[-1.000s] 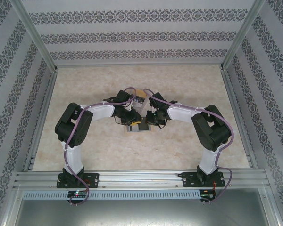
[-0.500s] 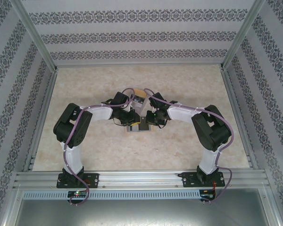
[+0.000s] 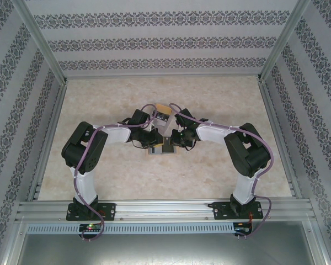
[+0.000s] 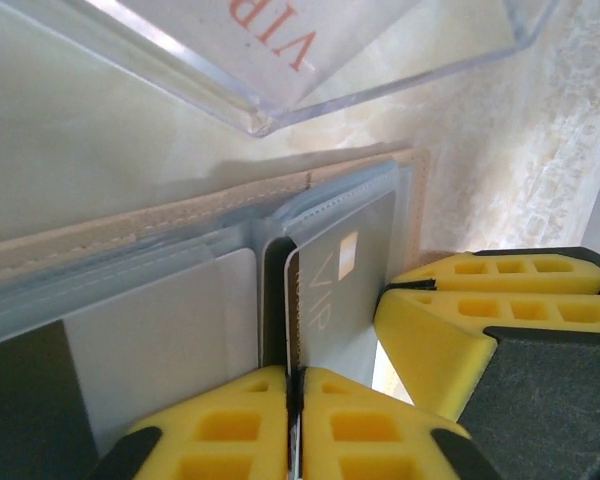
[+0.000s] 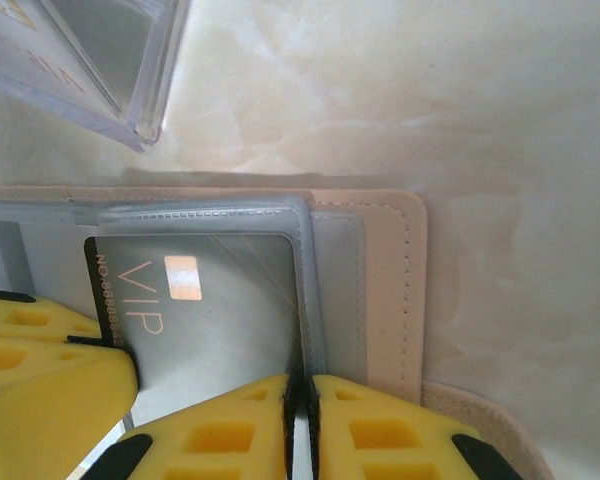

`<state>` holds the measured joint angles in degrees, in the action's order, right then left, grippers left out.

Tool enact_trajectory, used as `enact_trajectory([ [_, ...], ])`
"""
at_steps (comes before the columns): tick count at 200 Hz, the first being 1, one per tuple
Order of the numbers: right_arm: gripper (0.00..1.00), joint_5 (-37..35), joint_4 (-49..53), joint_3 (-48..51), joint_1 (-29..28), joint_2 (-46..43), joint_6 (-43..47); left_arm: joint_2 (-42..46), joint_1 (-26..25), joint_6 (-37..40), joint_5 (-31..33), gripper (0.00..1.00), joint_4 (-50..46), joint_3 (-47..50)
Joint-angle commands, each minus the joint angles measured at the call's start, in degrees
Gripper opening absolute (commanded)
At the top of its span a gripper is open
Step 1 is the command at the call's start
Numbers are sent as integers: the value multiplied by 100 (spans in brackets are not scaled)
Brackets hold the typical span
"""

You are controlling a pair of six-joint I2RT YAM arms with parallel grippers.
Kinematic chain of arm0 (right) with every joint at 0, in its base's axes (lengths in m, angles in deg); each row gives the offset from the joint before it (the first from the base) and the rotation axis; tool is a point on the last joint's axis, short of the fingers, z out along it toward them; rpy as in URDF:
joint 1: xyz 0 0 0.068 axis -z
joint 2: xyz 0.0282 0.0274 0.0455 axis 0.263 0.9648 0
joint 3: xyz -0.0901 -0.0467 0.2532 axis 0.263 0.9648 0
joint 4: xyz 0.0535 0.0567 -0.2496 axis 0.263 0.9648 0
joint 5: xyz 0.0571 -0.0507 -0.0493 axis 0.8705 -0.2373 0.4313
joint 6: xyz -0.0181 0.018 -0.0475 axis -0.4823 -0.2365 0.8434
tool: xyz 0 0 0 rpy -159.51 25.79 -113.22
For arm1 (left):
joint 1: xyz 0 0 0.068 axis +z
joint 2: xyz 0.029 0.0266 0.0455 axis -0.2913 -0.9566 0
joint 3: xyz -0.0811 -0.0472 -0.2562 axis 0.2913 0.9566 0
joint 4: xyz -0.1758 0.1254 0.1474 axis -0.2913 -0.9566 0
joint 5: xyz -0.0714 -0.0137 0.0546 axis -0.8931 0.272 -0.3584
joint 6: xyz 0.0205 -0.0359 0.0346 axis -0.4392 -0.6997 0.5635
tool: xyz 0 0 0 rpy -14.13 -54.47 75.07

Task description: Take the credit cards out of the card holder

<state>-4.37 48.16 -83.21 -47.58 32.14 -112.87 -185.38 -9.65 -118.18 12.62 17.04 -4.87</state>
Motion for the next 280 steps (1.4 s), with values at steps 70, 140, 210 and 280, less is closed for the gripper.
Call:
enact_trajectory([
  [70, 15, -507, 602, 51, -80, 264, -88, 353, 134, 820, -246, 0, -469, 26],
  [140, 15, -707, 770, 33, -76, 327, -183, 553, 378, 1051, -326, 0, -604, 198],
  [210, 15, -366, 506, 74, -80, 310, -176, 478, 429, 821, -398, 7, -386, 296],
  [280, 15, 266, 44, 158, -73, 320, -231, 253, 325, 483, -86, 21, -459, 251],
])
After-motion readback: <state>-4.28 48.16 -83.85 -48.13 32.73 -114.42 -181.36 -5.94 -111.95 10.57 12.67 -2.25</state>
